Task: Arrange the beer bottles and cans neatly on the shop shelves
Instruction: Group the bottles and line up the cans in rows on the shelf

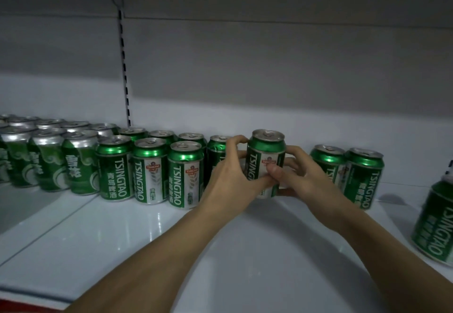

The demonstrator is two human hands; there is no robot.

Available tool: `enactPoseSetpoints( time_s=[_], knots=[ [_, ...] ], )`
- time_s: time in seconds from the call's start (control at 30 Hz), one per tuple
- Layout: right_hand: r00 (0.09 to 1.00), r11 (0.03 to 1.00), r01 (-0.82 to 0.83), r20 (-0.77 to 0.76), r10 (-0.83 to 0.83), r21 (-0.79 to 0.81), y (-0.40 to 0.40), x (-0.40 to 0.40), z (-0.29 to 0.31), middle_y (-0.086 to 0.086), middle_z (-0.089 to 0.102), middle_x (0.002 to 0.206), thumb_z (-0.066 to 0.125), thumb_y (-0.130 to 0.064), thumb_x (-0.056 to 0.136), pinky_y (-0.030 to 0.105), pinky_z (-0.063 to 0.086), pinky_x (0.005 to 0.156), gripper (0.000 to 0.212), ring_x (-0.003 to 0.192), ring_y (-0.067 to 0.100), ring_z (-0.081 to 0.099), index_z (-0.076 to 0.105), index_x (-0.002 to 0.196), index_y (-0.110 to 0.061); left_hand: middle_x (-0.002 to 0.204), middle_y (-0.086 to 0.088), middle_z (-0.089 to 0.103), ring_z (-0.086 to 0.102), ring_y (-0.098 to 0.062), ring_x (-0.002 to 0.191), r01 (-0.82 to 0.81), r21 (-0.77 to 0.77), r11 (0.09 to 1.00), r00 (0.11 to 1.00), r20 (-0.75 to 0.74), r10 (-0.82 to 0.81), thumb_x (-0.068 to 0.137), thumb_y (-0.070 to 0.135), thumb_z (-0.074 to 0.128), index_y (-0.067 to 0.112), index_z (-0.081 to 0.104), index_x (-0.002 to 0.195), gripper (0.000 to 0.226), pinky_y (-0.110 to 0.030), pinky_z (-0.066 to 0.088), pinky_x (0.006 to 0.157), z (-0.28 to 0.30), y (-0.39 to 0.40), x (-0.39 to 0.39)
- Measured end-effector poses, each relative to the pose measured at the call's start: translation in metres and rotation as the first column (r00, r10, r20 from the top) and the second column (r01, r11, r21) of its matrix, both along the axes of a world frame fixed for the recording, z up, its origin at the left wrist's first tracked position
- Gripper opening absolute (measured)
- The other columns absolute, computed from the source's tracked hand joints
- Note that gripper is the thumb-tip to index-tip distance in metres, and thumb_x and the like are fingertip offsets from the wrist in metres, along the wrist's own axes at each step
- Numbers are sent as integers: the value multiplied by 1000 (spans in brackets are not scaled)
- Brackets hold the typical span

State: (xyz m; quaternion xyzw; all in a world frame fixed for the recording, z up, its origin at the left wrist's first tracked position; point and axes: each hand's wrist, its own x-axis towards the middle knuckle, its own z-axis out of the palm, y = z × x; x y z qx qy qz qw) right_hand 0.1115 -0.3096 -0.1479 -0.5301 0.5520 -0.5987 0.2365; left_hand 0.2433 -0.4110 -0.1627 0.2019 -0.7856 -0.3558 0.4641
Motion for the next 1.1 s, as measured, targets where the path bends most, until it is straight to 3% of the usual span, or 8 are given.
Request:
enactPoseSetpoints(
  time_s=[0.1, 0.23, 0.33, 0.5, 0.6, 0.7, 0.83, 1.1],
  knots=[
    [996, 998, 50, 71, -48, -34, -3, 4, -5, 6, 73, 105, 68, -20, 89, 35, 62, 72, 34, 92, 18, 73, 58, 122, -18, 113, 12, 64, 64, 2, 96, 4, 13, 1000, 999, 40, -4, 68, 38, 86, 36, 31, 123, 78, -25, 55, 85, -2, -3, -2],
    [984, 990, 138, 118, -132, -36, -9, 4, -15, 5, 71, 106, 69, -23, 89, 35, 62, 71, 32, 89, 15, 73, 59, 119, -17, 116, 9, 51, 53, 11, 95, -7, -56, 998, 997, 76, 11, 78, 30, 81, 28, 40, 137, 72, -2, 45, 77, -3, -4, -4],
    [976, 980, 194, 104, -190, -32, -15, -3, -23, -1, 70, 110, 71, -31, 83, 43, 60, 84, 42, 98, 14, 71, 61, 121, -18, 107, 6, 41, 46, 14, 85, -28, -146, 989, 987, 154, 51, 85, 24, 74, 20, 43, 143, 66, 4, 35, 73, -5, -4, -6],
    [986, 987, 151, -62, -155, -62, -23, -4, -29, -14, 71, 106, 63, -19, 94, 15, 54, 81, 32, 97, -5, 67, 61, 126, -20, 110, 5, 48, 57, -10, 93, -155, -151, 976, 970, 162, 179, 83, 28, 75, 20, 43, 139, 64, -22, 48, 83, -9, -6, -9],
    [946, 960, 277, -167, -278, -34, -34, -3, -33, -10, 65, 118, 64, -34, 94, 32, 54, 94, 39, 111, 7, 63, 55, 130, -21, 104, 8, 52, 56, -10, 87, -192, -148, 970, 969, 128, 211, 84, 24, 75, 24, 40, 138, 65, -30, 51, 84, -8, -5, -8],
    [868, 891, 454, -216, -447, -19, -35, 4, -33, -2, 60, 97, 68, -43, 88, 43, 56, 83, 41, 95, 20, 64, 49, 117, -19, 84, 13, 51, 53, -4, 71, -175, -194, 965, 974, 107, 198, 88, 23, 70, 25, 44, 126, 46, -27, 51, 71, -7, -2, -8],
    [888, 911, 410, -203, -412, -53, -32, 6, -38, 6, 62, 72, 70, -27, 91, 50, 56, 75, 31, 74, 25, 67, 45, 104, -14, 76, 4, 55, 54, -6, 65, -130, -235, 963, 979, 126, 162, 88, 10, 66, 20, 47, 109, 30, -27, 48, 63, -8, 0, -8],
    [929, 958, 285, -253, -271, 17, -28, 1, -43, 3, 62, 87, 55, 3, 93, 43, 55, 89, 30, 80, 17, 64, 51, 114, -18, 79, 4, 58, 57, -16, 71, -164, -243, 956, 973, 121, 197, 87, 8, 60, 15, 57, 97, 13, -42, 52, 71, -14, -4, -11]
  ],
)
